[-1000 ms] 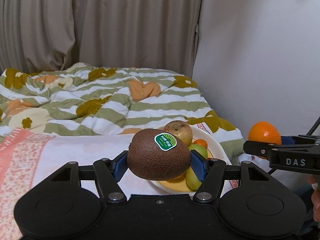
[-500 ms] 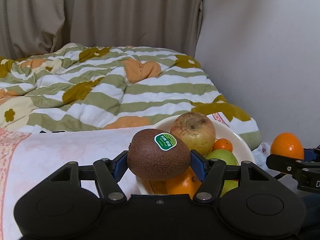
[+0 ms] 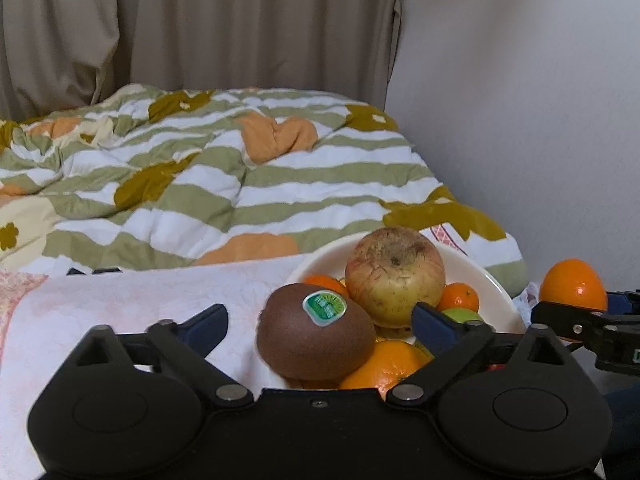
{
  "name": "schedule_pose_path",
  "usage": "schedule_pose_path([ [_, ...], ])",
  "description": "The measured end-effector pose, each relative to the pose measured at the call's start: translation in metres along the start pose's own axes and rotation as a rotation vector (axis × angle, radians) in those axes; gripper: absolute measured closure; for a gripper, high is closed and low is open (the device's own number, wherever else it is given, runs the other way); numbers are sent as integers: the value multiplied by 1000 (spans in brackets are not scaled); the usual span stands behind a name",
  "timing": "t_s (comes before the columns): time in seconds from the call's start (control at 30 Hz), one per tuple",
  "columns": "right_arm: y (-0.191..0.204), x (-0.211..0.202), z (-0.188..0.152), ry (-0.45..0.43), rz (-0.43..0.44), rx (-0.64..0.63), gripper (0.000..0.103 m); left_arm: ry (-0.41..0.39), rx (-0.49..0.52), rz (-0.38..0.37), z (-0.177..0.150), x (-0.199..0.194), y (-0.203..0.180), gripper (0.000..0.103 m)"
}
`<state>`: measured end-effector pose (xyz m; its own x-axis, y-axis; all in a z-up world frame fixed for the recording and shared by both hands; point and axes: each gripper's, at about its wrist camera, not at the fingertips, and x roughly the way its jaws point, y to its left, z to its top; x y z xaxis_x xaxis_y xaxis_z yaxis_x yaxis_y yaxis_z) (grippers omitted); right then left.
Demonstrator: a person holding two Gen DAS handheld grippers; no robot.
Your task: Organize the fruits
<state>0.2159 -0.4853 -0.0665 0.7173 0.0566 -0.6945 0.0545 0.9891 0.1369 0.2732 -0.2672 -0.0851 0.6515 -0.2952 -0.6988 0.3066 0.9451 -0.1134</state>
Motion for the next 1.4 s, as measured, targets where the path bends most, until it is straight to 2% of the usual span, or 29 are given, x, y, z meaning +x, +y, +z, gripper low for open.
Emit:
schedule_pose_path([
  [0.6,5,38,2,-7,42,13,28,0,-26,58,-30,-60,15,3],
  [0.9,1,45,-1,-33,55,7,24,-38,-52,92,-52,-94,11,3],
  [0.93,1,43,0,-47,61,4,20,-44,-55,97,-55,-100,10,3],
  [0.97,0,40,0,-58,66,3,8,-50,-58,102,-58,-105,9,3],
  [1.0,1,37,0,-65,67,0,1,-56,-62,105,-61,-111,8,3],
  [1.13,5,16,1,-104,64,-30,0,-84,-84,116,-72,-136,5,3],
  [1.4,30,-41,-9,-102,63,-88,0,-133,-119,138,-82,-193,3,3],
])
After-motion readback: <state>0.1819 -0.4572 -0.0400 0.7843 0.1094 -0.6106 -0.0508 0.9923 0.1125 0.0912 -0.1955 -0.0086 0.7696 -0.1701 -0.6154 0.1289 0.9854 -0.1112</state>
